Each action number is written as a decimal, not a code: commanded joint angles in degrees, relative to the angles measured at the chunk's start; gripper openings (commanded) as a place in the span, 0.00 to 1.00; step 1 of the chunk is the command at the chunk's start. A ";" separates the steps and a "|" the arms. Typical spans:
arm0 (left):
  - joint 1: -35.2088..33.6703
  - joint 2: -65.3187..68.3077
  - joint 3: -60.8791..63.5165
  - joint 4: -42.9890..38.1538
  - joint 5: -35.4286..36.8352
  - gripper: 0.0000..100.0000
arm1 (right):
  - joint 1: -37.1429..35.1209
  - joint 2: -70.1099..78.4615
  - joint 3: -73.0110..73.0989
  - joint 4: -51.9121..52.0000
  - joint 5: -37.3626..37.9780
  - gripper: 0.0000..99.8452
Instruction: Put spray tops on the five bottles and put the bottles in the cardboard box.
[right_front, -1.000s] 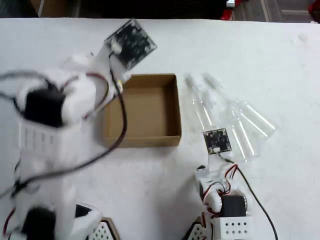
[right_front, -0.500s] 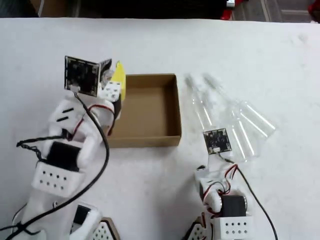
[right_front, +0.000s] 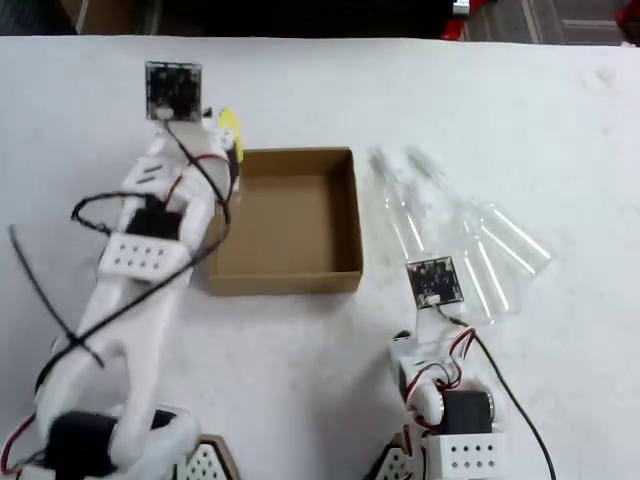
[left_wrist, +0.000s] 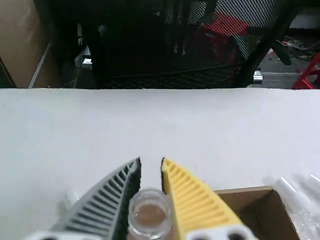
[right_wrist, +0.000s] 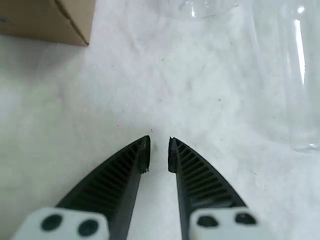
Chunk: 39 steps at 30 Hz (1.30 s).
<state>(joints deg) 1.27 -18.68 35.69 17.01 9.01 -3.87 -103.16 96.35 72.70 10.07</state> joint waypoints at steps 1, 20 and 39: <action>-0.84 3.21 -6.07 -1.67 2.29 0.02 | -0.22 -0.04 0.53 0.22 -0.09 0.04; 1.36 10.59 -4.31 -14.95 -0.53 0.02 | -0.22 -0.04 0.53 0.22 -0.09 0.04; 0.31 21.05 3.78 -35.87 -2.20 0.02 | -0.22 -0.04 0.53 0.22 -0.09 0.04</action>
<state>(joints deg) 1.98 2.42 39.91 -17.01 7.60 -3.87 -103.16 96.35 72.70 10.15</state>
